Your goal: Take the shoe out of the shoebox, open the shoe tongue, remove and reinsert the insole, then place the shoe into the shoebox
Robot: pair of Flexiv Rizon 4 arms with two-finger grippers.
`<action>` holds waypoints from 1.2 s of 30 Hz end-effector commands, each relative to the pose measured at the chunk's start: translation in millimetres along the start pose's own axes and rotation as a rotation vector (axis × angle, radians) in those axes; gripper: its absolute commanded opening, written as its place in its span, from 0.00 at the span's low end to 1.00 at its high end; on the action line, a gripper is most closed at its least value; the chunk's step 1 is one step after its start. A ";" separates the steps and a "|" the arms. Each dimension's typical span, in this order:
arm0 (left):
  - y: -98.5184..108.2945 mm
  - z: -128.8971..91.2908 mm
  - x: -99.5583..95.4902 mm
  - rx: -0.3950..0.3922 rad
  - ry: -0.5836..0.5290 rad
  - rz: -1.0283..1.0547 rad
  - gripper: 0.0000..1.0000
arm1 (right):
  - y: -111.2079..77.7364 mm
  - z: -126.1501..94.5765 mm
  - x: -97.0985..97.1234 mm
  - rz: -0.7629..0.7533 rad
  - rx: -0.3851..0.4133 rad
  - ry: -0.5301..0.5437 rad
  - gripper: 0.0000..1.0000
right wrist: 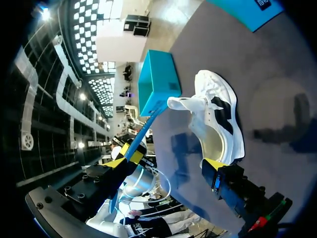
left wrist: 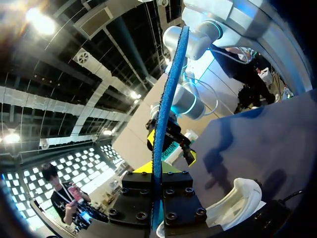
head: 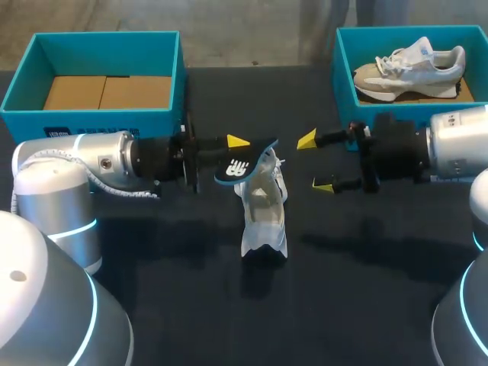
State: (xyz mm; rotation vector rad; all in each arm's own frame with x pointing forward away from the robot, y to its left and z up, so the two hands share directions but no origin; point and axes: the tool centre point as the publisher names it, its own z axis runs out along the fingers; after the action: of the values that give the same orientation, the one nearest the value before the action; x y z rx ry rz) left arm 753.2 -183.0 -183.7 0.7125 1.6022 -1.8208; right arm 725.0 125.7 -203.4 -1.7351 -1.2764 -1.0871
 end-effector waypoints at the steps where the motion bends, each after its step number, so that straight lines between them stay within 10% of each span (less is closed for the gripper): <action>1: -0.3 0.9 0.9 -0.002 -0.003 0.001 0.00 | -0.5 0.6 0.6 0.001 -0.001 -0.004 1.00; 21: -3.6 -8.1 9.8 0.004 -0.007 -0.096 0.00 | -6.1 5.3 -3.4 -0.153 0.021 -0.048 1.00; 36: -0.1 -14.4 32.1 -0.021 -0.042 -0.185 0.00 | -19.2 5.8 -54.1 -0.291 -0.035 -0.135 1.00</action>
State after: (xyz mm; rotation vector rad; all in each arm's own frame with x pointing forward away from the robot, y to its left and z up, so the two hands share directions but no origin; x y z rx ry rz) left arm 735.6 -171.7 -208.7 0.5416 1.7076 -1.9374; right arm 707.9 116.7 -247.0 -1.7022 -1.6522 -1.1541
